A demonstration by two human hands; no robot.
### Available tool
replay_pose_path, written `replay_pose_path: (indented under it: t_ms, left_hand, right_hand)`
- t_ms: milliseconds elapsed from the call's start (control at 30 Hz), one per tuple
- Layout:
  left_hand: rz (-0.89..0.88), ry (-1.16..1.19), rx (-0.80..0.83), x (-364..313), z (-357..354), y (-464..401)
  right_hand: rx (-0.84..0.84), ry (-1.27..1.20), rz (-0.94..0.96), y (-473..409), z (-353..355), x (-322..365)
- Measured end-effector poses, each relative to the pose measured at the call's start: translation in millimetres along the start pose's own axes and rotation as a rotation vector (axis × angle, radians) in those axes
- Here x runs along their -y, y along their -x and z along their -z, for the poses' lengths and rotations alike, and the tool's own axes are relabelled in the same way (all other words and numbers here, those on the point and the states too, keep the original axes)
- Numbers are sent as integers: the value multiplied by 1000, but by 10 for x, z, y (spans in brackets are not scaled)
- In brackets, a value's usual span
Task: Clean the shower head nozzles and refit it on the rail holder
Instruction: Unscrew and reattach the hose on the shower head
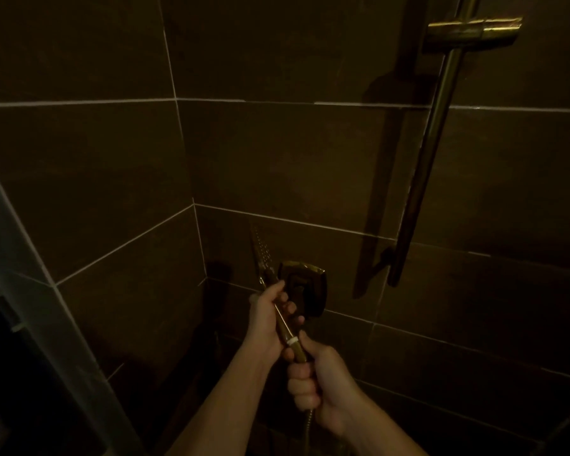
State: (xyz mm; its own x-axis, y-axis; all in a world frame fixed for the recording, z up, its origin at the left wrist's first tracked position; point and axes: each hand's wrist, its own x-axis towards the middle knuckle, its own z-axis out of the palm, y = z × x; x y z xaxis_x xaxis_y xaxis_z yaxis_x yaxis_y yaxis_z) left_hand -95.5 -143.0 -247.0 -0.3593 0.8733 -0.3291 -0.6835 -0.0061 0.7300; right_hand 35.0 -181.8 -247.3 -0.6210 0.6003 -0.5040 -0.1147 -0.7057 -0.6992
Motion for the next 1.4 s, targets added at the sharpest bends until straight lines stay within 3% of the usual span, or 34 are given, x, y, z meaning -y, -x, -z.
replay_pose_path:
  t_ms: [67, 200, 267, 367, 467, 567, 733, 800, 867, 900, 967, 1033, 1100, 1167, 1300, 1400]
  left_hand:
    - [10, -2, -10, -2, -3, -29]
    - [88, -81, -98, -21, -51, -55]
    - [106, -76, -150, -2, -84, -49]
    - [82, 39, -167, 9, -51, -16]
    - [170, 322, 42, -12, 11, 18]
    - [163, 324, 79, -28, 5, 26]
    - [112, 33, -122, 6, -95, 110]
    - [112, 20, -177, 53, -114, 146]
    - [106, 35, -236, 85, -132, 170]
    - [104, 45, -252, 93, -127, 173]
    - [108, 99, -178, 76, -94, 178]
    - [127, 190, 41, 43, -50, 172]
    - [125, 252, 238, 3, -34, 144]
    - [107, 163, 232, -37, -91, 117]
    - [56, -105, -53, -52, -230, 166]
    - [27, -100, -146, 20, -318, 242]
  right_hand:
    - [-75, 179, 43, 7, -16, 3]
    - [-336, 859, 285, -28, 78, -75]
    - [-348, 1044, 355, -37, 149, -117]
    - [-165, 844, 267, -2, 179, -82]
    - [-49, 494, 167, -6, 242, 0]
    - [-65, 479, 173, 7, 242, 6]
    - [-347, 1075, 474, 30, 210, -56]
    - [-447, 1452, 563, 35, 239, -109]
    - [-438, 1634, 599, 60, 241, -140]
    - [-393, 1622, 594, 73, 233, -137]
    - [-224, 1327, 487, 77, 233, -111]
    - [-46, 850, 324, 55, 275, -35]
    - [33, 586, 261, 26, 337, 21]
    - [-6, 618, 308, 12, 360, 50]
    - [-330, 1088, 536, -6, 376, -7]
    - [-441, 1351, 603, 4, 356, -60]
